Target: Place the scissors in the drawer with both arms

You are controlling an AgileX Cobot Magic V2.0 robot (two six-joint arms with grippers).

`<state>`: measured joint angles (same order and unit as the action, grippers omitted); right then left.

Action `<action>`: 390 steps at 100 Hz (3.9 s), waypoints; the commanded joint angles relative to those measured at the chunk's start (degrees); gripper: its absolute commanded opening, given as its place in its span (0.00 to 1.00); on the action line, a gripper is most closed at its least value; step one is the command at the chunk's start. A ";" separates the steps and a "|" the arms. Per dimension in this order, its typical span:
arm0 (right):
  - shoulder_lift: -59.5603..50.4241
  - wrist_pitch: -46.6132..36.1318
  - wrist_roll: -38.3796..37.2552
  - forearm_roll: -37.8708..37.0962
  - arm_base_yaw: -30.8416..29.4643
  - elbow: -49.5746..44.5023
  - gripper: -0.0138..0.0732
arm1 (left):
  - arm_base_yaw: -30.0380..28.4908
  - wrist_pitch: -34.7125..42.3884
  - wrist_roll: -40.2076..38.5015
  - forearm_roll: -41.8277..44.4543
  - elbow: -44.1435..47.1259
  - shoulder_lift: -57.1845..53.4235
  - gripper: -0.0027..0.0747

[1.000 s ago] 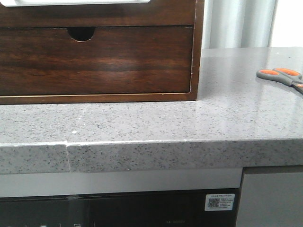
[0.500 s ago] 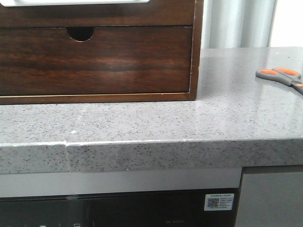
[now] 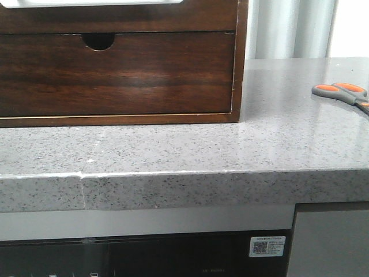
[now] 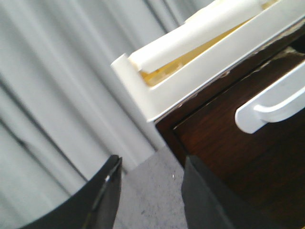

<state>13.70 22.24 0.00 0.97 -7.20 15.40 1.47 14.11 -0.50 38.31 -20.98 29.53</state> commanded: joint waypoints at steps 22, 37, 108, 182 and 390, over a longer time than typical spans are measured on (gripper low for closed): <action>1.17 -4.25 0.00 -0.04 -0.29 1.98 0.04 | 7.44 13.46 1.51 11.75 -3.67 12.12 0.57; 1.17 -4.25 0.00 -0.04 -0.29 1.98 0.04 | 11.66 13.22 5.86 14.08 -4.45 16.77 0.57; 1.17 -4.49 0.00 -0.04 -0.29 1.64 0.04 | 13.62 13.07 25.00 14.22 -13.52 32.60 0.56; 1.17 -4.49 0.00 -0.04 -0.29 1.64 0.04 | 13.62 12.68 27.85 14.45 -18.35 36.68 0.48; 1.07 -4.27 0.00 -0.04 -0.29 1.64 0.04 | 38.57 -6.62 25.72 12.30 -5.54 11.41 0.15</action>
<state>13.70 22.24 -0.31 1.08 -7.20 15.40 38.83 1.73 25.59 51.18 -24.82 41.55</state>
